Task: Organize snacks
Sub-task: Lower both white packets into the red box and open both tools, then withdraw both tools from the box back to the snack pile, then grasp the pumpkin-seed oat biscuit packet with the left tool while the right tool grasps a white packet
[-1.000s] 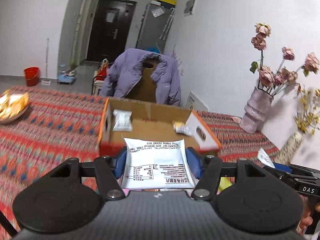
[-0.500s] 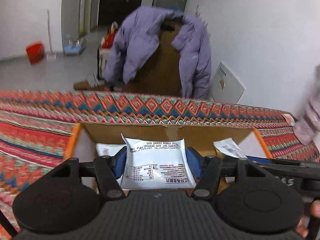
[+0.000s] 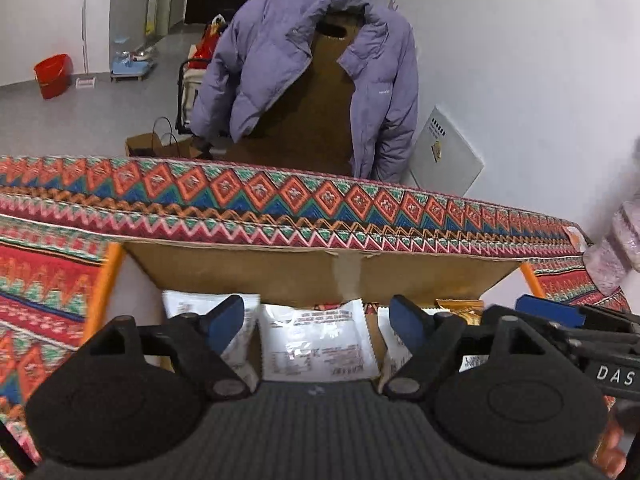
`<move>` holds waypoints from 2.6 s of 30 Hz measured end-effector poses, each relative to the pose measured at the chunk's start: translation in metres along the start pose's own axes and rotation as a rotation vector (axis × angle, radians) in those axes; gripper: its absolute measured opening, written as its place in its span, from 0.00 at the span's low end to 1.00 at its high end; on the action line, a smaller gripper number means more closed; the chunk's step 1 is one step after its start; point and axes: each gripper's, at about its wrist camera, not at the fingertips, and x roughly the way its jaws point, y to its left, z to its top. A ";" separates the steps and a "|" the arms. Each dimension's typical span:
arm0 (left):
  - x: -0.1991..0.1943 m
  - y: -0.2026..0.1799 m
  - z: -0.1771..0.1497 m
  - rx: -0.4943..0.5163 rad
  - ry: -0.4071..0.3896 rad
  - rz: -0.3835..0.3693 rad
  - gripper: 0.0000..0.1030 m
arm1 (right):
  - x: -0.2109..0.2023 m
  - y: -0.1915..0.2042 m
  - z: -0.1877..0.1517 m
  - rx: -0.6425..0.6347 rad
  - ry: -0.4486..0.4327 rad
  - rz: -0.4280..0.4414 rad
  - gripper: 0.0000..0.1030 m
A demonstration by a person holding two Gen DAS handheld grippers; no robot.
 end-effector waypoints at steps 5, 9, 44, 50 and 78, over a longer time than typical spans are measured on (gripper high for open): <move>-0.057 0.002 -0.010 0.006 -0.034 0.029 0.81 | -0.047 0.014 -0.010 -0.077 -0.005 0.034 0.73; -0.113 -0.002 -0.042 0.059 -0.078 0.031 0.81 | -0.099 0.025 -0.027 -0.144 -0.037 0.027 0.74; -0.374 -0.018 -0.443 0.101 -0.402 0.267 1.00 | -0.377 0.077 -0.430 -0.137 -0.318 -0.028 1.00; -0.372 -0.009 -0.440 0.080 -0.396 0.274 1.00 | -0.374 0.075 -0.434 -0.118 -0.298 -0.041 1.00; -0.200 -0.015 -0.329 0.133 -0.195 0.169 0.67 | -0.249 0.047 -0.310 -0.092 -0.204 -0.056 0.70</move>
